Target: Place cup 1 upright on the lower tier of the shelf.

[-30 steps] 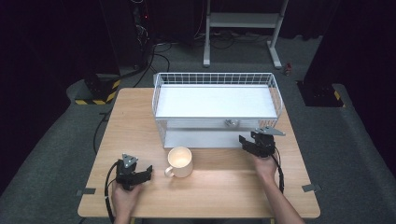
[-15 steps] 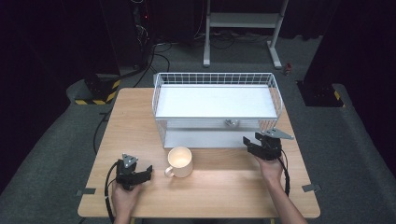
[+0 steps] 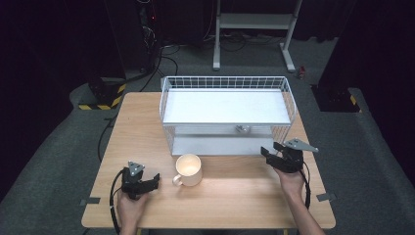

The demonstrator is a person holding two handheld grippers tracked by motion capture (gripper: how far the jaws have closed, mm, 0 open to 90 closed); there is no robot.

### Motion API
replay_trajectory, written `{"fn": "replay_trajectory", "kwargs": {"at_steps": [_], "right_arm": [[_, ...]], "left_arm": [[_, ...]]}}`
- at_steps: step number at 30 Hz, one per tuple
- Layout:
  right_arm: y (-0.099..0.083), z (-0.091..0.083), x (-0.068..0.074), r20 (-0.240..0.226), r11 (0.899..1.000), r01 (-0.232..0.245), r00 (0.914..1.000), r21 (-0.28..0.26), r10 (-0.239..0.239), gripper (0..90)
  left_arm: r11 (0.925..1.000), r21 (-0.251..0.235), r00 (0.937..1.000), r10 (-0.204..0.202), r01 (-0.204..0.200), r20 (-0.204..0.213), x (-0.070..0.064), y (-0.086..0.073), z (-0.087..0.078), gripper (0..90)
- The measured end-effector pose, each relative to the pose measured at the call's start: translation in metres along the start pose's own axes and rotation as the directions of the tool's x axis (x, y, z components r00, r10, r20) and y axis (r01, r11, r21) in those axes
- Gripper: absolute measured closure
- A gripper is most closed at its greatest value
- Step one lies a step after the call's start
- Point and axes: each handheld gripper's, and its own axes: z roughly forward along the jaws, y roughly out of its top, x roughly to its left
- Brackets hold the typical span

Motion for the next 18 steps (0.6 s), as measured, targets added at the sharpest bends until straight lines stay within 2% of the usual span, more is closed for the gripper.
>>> {"fn": "replay_trajectory", "kwargs": {"at_steps": [18], "right_arm": [[-0.007, -0.026, -0.004, -0.011, 0.999, 0.003, 0.9999, -0.042, -0.003, 36.4]], "left_arm": [[1.0, 0.0, 1.0, 0.001, -0.001, 0.0, 0.0, 0.0, 0.0, 17.4]]}}
